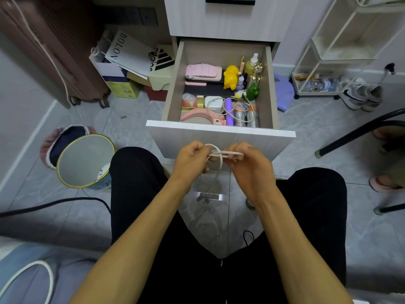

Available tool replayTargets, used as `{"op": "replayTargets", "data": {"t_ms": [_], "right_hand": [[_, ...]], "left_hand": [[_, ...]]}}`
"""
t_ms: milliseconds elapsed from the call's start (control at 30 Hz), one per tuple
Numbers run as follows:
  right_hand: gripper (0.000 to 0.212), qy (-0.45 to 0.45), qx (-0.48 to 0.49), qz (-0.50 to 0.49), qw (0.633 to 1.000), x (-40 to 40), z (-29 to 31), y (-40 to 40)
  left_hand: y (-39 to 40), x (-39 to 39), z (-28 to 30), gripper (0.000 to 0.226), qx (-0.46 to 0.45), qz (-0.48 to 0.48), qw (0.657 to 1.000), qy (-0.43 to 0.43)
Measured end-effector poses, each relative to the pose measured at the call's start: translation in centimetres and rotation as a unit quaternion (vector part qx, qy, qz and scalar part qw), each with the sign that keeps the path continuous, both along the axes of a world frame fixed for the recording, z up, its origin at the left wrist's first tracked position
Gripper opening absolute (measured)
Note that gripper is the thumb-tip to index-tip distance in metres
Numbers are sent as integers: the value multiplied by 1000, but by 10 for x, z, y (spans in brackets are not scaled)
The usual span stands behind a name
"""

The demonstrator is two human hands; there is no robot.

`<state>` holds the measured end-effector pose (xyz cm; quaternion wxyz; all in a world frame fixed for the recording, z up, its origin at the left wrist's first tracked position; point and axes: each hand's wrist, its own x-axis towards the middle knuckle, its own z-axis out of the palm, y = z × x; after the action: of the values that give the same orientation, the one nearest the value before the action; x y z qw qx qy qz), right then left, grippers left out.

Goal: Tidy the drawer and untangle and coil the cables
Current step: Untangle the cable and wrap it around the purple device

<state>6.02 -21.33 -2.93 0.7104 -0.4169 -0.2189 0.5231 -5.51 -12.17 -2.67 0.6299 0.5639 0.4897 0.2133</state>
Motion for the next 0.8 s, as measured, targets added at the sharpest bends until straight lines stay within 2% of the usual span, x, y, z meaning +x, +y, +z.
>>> {"op": "replayTargets", "data": {"t_ms": [67,100,133,167,200,233,267,300,333,367,400,467,500,533,567,600,667,700,733,800], "right_hand": [[27,77,5,-17,997,-1,1,-2],[28,93,-9,-22,995,-1,2,-2],[29,65,-39,-28,997,0,1,-3],[32,-24,-88,-25,995,3,3,-4],[35,-174,-151,3,973,5,5,-5],[36,-333,-207,50,919,8,9,-6],[35,-455,-234,104,853,8,12,-7],[32,-522,-232,144,808,8,15,-7],[27,-534,-214,152,804,11,16,-8],[24,-505,-194,138,830,11,17,-10],[24,-433,-172,107,878,11,17,-12],[30,-203,-125,6,971,13,13,-12],[33,-66,-115,-38,990,14,12,-12],[37,24,-130,-72,989,14,10,-11],[39,45,-171,-91,980,12,7,-10],[41,-9,-230,-88,969,13,5,-10],[38,-224,-318,-18,921,16,6,-14],[36,-309,-326,19,893,17,8,-17],[35,-364,-313,45,876,18,10,-18],[33,-404,-272,55,871,23,9,-20]], "left_hand": [[0,4,-6,23,27,-4,999,19],[1,6,-8,23,34,-10,999,28],[2,7,-11,24,37,-13,999,36],[3,8,-13,25,38,-14,998,40],[5,7,-15,26,38,-10,998,45],[5,5,-18,26,37,-8,998,48],[3,3,-20,25,33,-8,998,52],[1,1,-21,23,28,-7,998,57],[0,-1,-23,21,19,-7,998,60],[0,-3,-24,22,7,0,998,60],[2,-5,-24,23,-4,13,998,56],[8,-3,-22,27,-7,25,998,52],[11,-1,-21,27,4,18,998,57],[13,1,-20,27,22,9,998,66],[15,3,-19,26,44,0,996,73],[16,4,-19,26,66,-12,995,77],[17,4,-21,29,111,-41,990,79],[16,4,-22,30,130,-61,986,80],[14,4,-22,30,147,-74,983,76],[11,6,-22,27,160,-82,982,58]]}}
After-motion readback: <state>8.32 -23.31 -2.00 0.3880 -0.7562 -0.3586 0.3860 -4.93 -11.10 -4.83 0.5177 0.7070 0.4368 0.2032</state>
